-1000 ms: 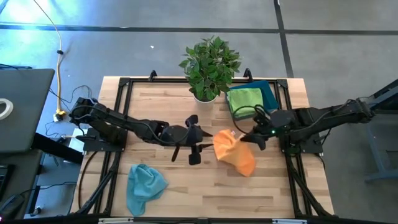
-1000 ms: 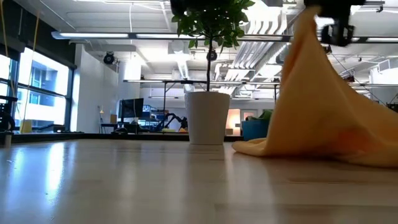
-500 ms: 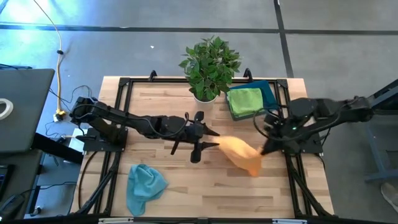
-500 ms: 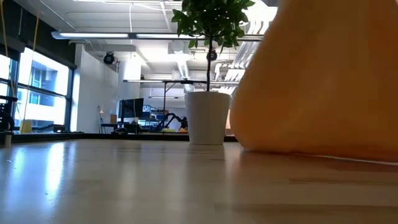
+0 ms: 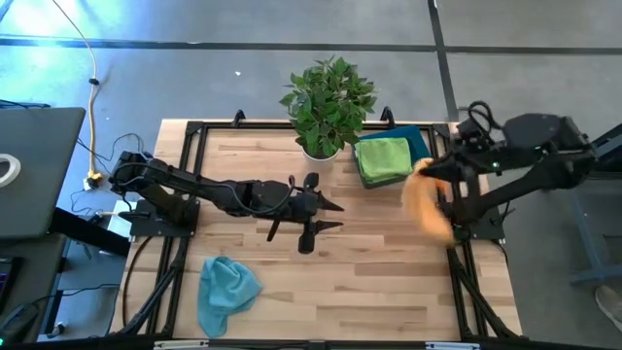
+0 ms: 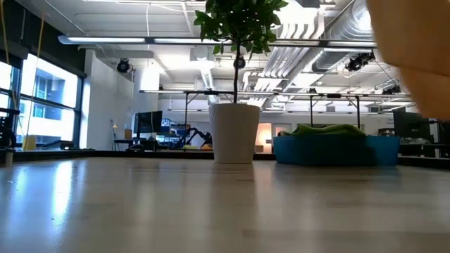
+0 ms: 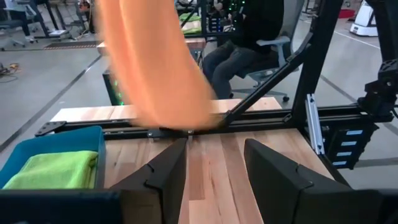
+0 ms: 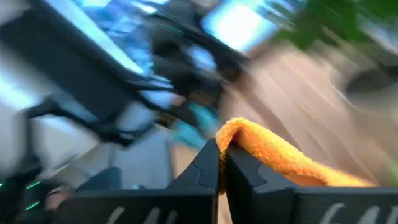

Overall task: Sort microfiber towel by color & place in baskets
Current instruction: Fold the orange towel

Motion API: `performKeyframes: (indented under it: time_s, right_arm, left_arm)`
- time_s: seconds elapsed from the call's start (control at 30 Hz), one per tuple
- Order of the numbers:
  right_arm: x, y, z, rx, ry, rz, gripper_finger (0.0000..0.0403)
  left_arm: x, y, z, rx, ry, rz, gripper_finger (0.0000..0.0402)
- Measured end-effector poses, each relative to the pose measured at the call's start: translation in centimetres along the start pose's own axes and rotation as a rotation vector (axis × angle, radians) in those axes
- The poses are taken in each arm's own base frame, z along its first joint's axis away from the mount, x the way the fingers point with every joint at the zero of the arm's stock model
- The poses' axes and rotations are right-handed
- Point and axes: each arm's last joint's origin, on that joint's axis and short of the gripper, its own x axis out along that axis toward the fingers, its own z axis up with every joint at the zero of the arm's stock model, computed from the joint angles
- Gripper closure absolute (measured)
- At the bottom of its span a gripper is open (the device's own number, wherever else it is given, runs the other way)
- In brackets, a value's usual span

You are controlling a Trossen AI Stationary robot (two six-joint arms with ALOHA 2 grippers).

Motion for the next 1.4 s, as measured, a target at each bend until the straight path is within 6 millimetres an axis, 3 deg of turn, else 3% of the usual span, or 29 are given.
performKeyframes:
  time_s: [0.07, 0.17, 0.4, 0.77, 0.93, 1.2, 1.4]
  right_arm:
    - [0.6, 1.6, 1.2, -0.116, -0.061, 0.129, 0.0403]
    - [2.1, 3.0, 1.8, -0.216, -0.012, 0.213, 0.0403]
    - [5.7, 2.1, 1.1, -0.258, 0.243, -0.090, 0.0403]
    - [9.3, 1.7, 2.0, -0.081, 0.118, -0.320, 0.0403]
    - [10.4, 2.2, 2.4, -0.072, 0.085, -0.287, 0.0403]
    - [10.7, 2.7, 2.9, -0.050, 0.030, -0.228, 0.0403]
    - [11.2, 3.2, 3.4, -0.071, -0.014, -0.190, 0.0403]
  left_arm:
    - [0.0, 0.0, 0.0, 0.000, -0.003, 0.000, 0.0251]
    - [0.0, 0.0, 0.1, -0.002, -0.015, 0.000, 0.0251]
    - [0.0, 0.1, 0.7, -0.011, -0.072, 0.033, 0.0251]
    - [0.0, 0.4, 0.8, -0.014, -0.077, 0.066, 0.0251]
    - [0.0, 0.4, 0.8, -0.013, -0.077, 0.068, 0.0251]
    - [-0.1, 0.5, 1.2, 0.102, -0.116, 0.101, 0.0237]
    - [0.0, 1.8, 1.9, 0.129, -0.190, 0.142, 0.0227]
